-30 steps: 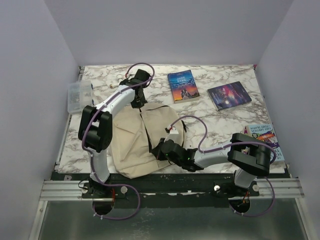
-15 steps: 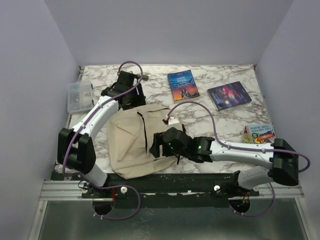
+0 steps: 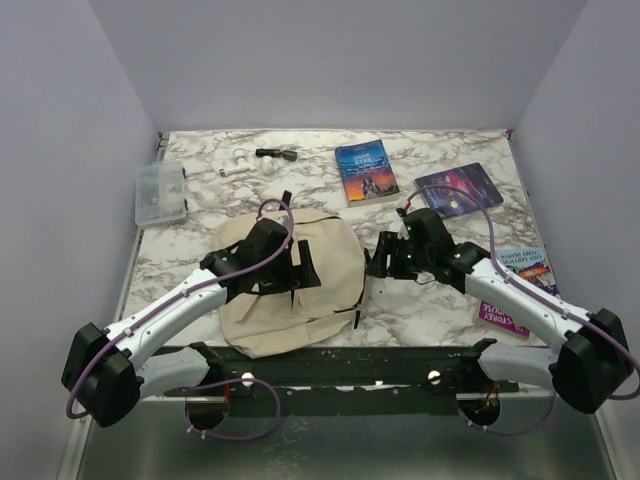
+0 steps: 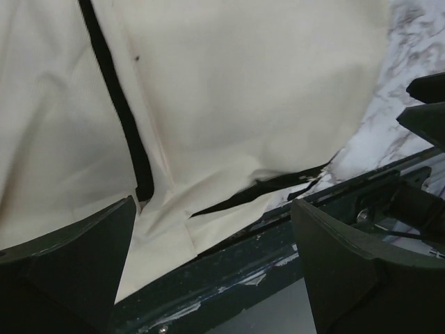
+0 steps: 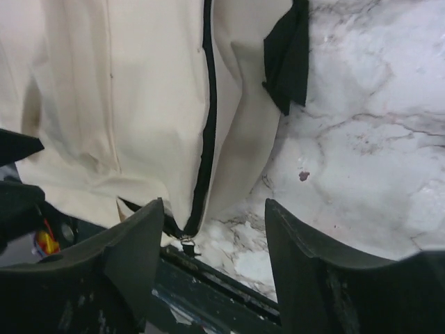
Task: Pack the student bag
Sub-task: Unzip the student bag at the center of the board.
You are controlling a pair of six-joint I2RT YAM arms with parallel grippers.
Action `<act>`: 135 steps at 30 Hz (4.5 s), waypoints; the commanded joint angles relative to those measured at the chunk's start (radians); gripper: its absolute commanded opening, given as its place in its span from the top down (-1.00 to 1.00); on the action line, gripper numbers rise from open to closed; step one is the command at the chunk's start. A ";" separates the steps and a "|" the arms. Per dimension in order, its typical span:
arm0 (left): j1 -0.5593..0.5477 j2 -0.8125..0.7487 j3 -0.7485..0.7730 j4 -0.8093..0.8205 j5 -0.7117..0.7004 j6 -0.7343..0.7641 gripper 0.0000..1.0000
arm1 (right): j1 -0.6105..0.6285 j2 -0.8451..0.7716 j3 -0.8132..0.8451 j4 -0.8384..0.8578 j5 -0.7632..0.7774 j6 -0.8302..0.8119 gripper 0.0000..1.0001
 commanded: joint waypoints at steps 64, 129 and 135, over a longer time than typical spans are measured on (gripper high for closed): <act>-0.118 0.074 -0.272 0.170 -0.317 -0.089 -0.34 | 0.404 0.144 0.118 -0.198 0.538 -0.112 0.99; -0.389 -0.156 -0.268 0.440 -0.151 -0.001 -0.37 | 0.120 0.209 0.246 -0.090 0.080 -0.275 0.99; -0.171 -0.081 -0.200 0.428 -0.018 -0.116 -0.42 | 0.121 0.144 0.178 -0.052 -0.035 -0.245 0.99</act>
